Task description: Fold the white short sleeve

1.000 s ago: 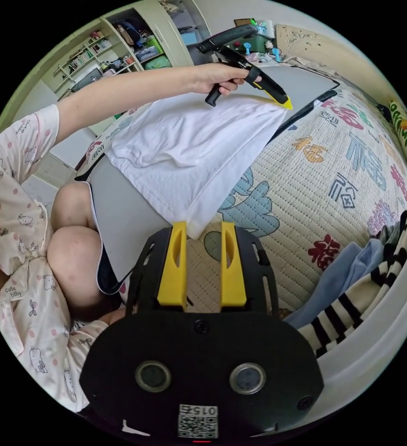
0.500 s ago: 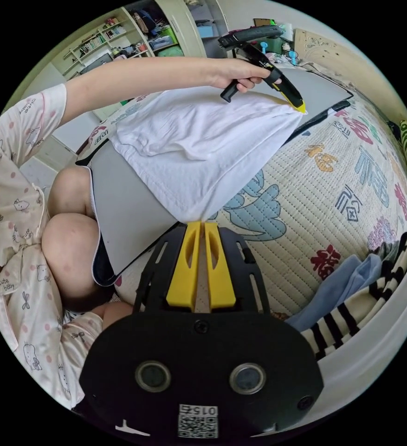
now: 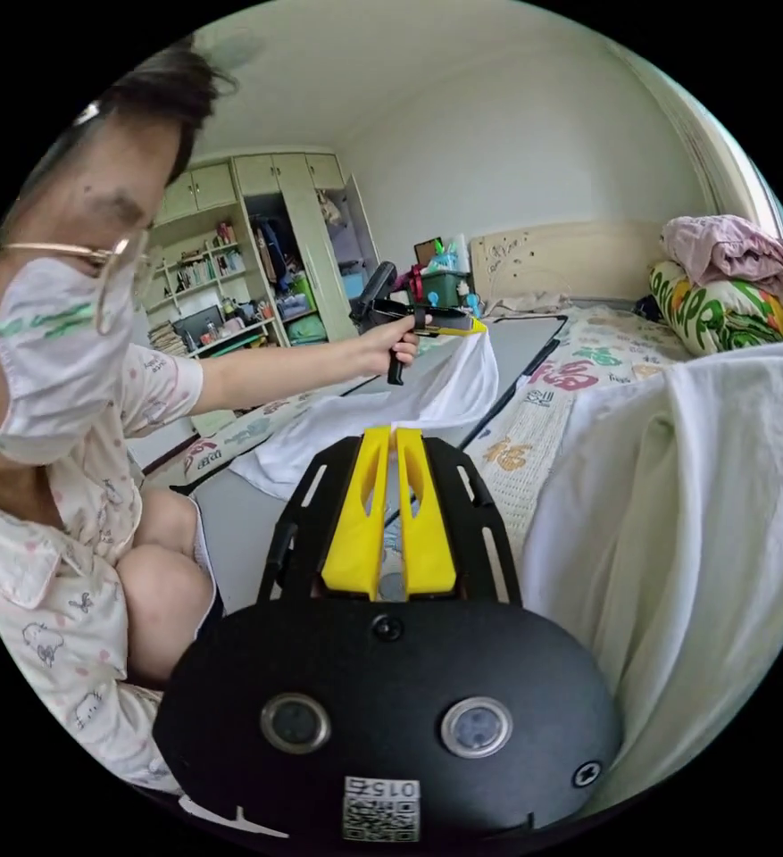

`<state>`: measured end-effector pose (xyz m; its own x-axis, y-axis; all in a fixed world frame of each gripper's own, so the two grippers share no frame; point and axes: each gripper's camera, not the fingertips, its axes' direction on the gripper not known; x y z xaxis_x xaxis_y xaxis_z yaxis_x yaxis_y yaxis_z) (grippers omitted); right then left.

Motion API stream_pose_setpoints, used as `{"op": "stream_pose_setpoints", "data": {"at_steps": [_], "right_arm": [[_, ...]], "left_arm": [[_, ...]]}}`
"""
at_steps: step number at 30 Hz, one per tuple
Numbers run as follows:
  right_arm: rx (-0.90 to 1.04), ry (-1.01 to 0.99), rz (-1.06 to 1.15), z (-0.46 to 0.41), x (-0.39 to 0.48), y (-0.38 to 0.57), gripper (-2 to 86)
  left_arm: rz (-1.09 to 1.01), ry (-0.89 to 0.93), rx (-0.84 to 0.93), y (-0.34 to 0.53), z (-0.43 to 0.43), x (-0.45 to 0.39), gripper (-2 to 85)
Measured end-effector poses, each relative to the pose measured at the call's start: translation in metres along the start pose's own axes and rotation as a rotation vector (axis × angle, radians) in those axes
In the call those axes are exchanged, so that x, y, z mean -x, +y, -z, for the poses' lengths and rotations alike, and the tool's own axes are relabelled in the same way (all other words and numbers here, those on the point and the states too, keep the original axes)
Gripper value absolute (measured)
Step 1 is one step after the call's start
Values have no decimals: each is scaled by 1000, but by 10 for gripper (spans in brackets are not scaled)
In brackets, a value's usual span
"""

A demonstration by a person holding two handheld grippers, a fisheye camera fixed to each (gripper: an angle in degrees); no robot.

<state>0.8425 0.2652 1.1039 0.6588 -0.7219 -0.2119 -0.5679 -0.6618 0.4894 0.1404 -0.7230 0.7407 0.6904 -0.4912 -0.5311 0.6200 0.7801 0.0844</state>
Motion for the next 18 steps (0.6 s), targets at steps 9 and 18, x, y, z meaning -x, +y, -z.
{"op": "stream_pose_setpoints", "data": {"at_steps": [9,18], "right_arm": [[-107,-362,267,-35,51,-33,2],[401,-753,300,-254,155,-87,1]], "left_arm": [[41,185,-187,115,176,90,0],[235,154,-341,349,321,282,-2]]}}
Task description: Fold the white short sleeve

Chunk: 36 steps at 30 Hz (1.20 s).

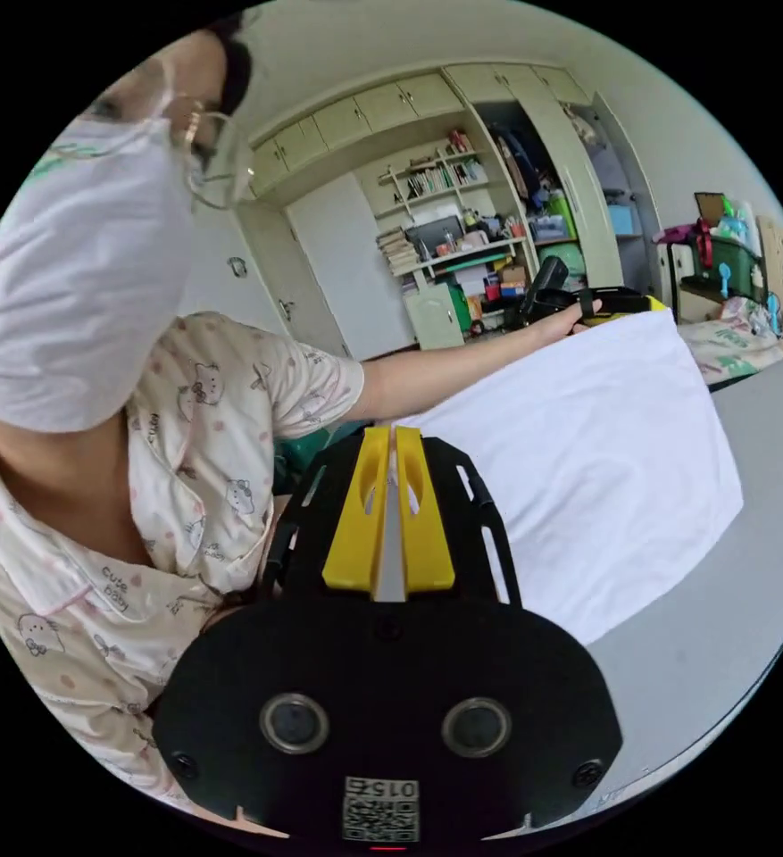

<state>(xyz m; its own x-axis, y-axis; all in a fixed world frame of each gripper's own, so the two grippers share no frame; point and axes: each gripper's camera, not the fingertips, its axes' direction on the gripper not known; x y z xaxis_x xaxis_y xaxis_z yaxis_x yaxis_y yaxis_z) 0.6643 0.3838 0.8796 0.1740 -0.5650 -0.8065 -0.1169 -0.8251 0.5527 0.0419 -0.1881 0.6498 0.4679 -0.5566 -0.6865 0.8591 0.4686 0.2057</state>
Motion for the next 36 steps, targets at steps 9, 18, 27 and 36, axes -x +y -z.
{"op": "stream_pose_setpoints", "data": {"at_steps": [9,18,27,36], "right_arm": [[277,34,-149,-119,-30,-47,3],[440,100,-173,-206,-11,-115,14],[349,436,-285,-220,14,-153,51],[564,575,-169,-302,27,-165,112]], "left_arm": [[253,216,-407,184,89,166,48],[134,33,3,182,7,132,98],[84,-93,127,207,-53,110,55],[99,-101,24,231,-60,114,-5]]}}
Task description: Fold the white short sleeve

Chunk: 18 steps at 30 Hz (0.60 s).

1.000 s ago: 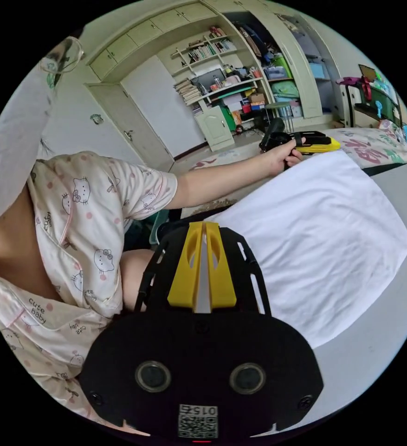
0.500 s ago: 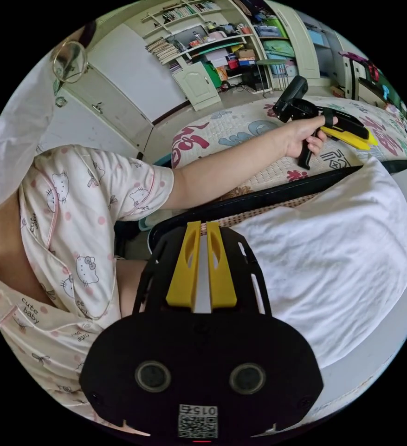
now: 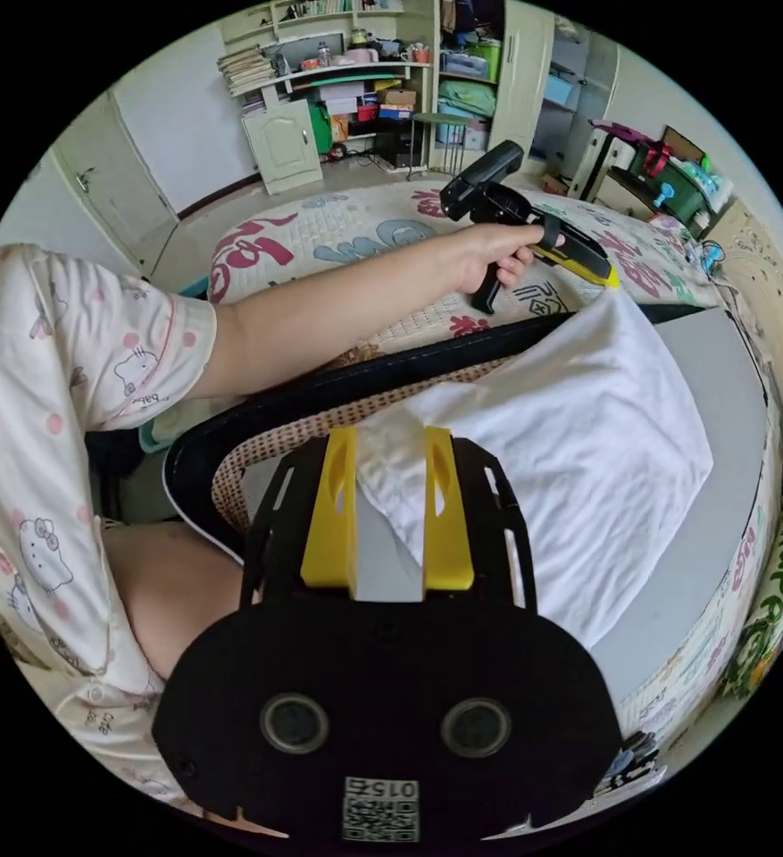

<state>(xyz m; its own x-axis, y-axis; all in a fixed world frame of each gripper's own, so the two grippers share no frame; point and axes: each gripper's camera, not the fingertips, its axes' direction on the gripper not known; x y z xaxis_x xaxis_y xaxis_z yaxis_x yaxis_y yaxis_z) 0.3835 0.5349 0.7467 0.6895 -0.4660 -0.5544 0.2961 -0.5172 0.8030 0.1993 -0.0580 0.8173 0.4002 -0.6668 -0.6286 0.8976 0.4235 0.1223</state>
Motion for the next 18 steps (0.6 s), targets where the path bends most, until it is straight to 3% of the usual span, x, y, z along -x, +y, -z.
{"op": "stream_pose_setpoints", "data": {"at_steps": [6,10,18], "right_arm": [[-21,-23,-42,9,2,-11,54],[-143,-98,-34,37,-8,-9,41],[-62,-284,-24,29,-18,-26,62]], "left_arm": [[-35,-115,-19,4,-6,-14,-7],[-68,-178,-26,3,-15,-26,-7],[-4,-229,103,-11,-51,-1,-7]]}}
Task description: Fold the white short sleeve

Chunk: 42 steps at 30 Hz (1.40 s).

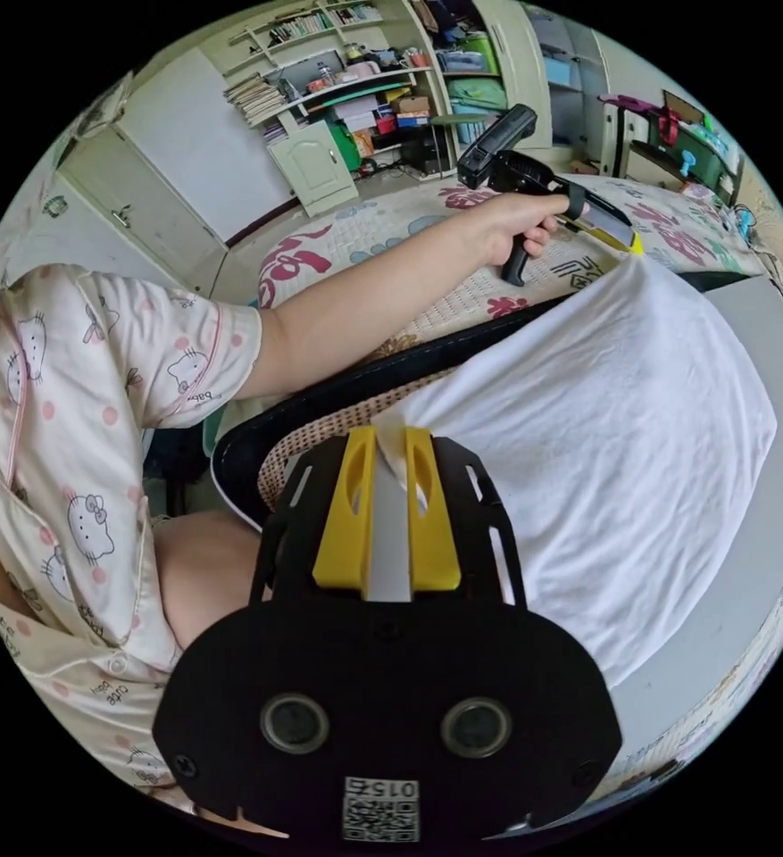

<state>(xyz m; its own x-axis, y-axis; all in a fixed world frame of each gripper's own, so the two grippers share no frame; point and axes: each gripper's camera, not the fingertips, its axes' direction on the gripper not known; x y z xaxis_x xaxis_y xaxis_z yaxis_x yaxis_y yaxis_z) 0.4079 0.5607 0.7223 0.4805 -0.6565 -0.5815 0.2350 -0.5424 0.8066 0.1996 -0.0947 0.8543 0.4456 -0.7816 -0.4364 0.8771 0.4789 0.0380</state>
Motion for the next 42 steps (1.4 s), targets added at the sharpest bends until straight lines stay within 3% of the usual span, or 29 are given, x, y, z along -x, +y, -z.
{"op": "stream_pose_setpoints", "data": {"at_steps": [7,14,19,25,31,35,42], "right_arm": [[-162,-210,-47,52,-25,-1,51],[-459,36,-337,139,-117,8,33],[-439,-11,-579,144,-213,-11,11],[-286,182,-744,110,-269,-48,9],[-375,216,-784,97,-285,-49,105],[-305,84,-809,59,-306,-49,74],[-280,73,-725,5,-316,-73,56]], "left_arm": [[59,149,-43,-10,2,39,16],[119,294,-32,-22,3,87,94],[94,332,48,-45,-18,91,134],[87,344,63,-71,-22,99,134],[96,342,63,-100,-8,114,118],[71,322,67,-123,8,116,121],[95,338,60,-161,44,135,118]]}}
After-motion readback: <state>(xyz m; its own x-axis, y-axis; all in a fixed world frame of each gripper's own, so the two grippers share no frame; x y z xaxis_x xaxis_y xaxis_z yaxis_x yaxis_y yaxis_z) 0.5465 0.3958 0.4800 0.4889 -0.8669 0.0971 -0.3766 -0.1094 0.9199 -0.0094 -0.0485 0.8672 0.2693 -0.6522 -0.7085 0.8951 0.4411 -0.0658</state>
